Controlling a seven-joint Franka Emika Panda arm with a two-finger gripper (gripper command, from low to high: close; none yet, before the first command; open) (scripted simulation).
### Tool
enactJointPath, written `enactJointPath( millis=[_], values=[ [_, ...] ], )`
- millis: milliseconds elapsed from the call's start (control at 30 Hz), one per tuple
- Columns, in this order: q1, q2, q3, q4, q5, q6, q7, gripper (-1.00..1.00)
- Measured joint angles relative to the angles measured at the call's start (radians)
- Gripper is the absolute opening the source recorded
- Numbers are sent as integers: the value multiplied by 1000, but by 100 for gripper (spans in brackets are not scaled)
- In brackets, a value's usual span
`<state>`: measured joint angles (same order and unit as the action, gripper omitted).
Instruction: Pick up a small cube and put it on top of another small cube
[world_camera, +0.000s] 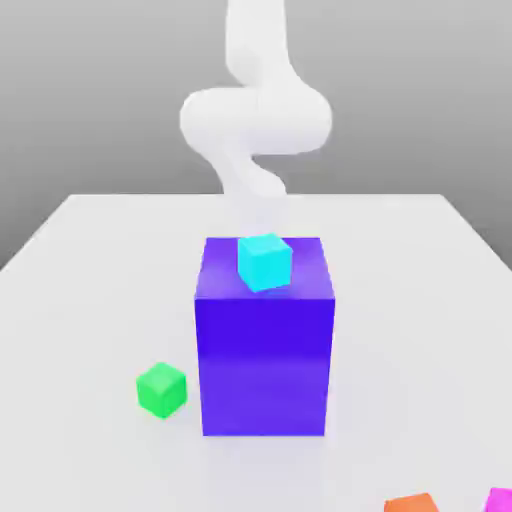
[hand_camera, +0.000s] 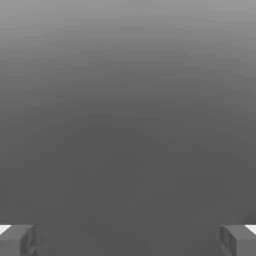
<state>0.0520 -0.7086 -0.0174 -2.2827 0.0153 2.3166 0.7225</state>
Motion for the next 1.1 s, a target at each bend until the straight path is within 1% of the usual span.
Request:
enactJointPath(
  millis=[300,500,633,833,1100],
  values=[
    [158,333,-35,63,72,60,-293,0],
    [225,551,-20,104,111,99,-480,0],
    [275,695,0,131,116,126,-589,0],
    [318,908,34,171,81,171,-725,0],
    [385,1188,65,224,-44,236,-847,0]
  ],
)
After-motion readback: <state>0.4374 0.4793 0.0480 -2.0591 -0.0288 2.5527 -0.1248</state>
